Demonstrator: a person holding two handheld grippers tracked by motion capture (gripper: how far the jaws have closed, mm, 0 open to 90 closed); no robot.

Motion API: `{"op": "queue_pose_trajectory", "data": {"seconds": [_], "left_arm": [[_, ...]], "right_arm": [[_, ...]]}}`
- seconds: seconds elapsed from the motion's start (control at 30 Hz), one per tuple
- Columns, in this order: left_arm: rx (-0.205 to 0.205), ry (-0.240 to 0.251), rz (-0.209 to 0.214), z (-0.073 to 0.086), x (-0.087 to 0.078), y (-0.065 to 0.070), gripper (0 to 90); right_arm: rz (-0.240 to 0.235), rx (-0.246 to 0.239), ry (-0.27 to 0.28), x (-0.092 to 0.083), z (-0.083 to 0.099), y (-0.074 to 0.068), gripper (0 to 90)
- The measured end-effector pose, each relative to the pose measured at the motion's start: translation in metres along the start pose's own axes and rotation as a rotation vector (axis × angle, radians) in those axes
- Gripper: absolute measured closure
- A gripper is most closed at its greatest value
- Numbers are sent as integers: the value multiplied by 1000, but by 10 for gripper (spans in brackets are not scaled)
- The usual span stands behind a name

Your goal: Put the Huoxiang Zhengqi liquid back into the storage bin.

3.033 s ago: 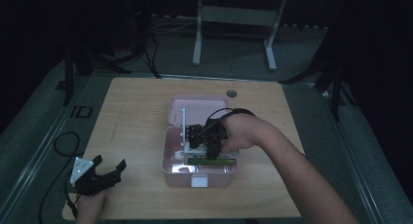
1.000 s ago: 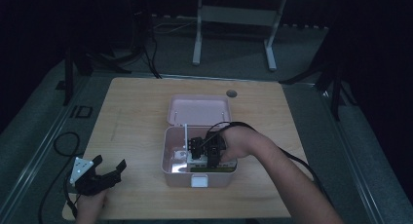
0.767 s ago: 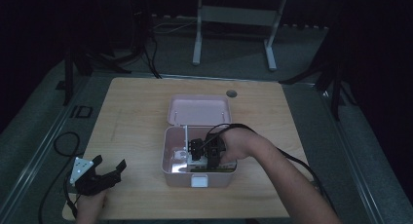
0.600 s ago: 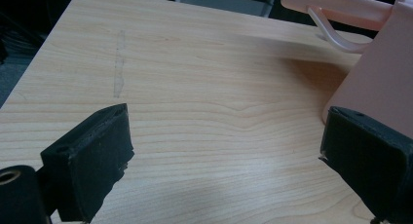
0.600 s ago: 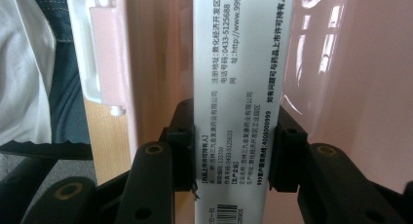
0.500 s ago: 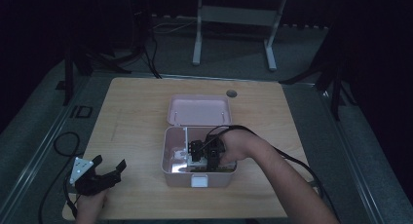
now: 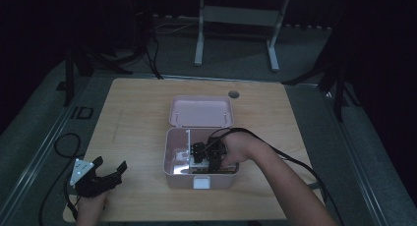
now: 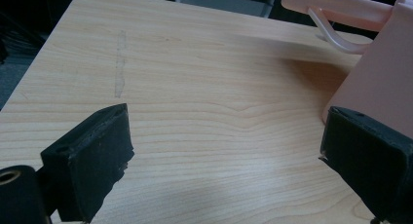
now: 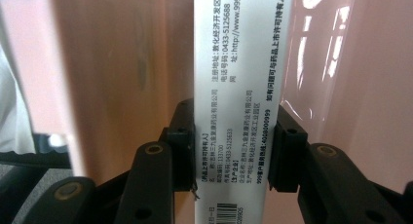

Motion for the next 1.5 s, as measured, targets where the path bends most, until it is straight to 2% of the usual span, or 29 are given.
{"op": "queue_pose_trajectory", "data": {"seconds": [0.27,0.6,0.87,1.03,1.17,1.23,1.33,1.47,1.5], "left_arm": [[2,1,0,0,0,0,49],[1,3,1,0,-1,0,49],[-1,6,0,0,-1,0,49],[-4,6,1,0,-1,0,49],[-5,7,0,0,-1,0,49],[-6,8,2,0,-1,0,49],[-7,8,2,0,-1,0,49],[-8,11,6,-1,-1,-1,49],[-8,11,5,-1,-1,-1,49]], "right_arm": [[-11,1,-6,10,-1,-2,615],[-17,11,6,12,-1,1,611],[-33,18,-8,10,0,2,586],[-40,36,19,3,2,4,553],[-31,46,43,-6,6,9,485],[-33,69,72,-13,9,14,437],[-49,116,92,-22,12,20,327],[-28,149,95,-28,16,26,135],[-16,148,93,-28,16,26,129]]}}
Point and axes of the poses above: each handheld gripper's, and its own axes: x roughly forward along the jaws, z roughly out of its underside, y roughly to its right, the point moved 2 cm from there along x, roughly forward along the jaws, and after that the axes turned 12 degrees about z, right-handed, at the moved point
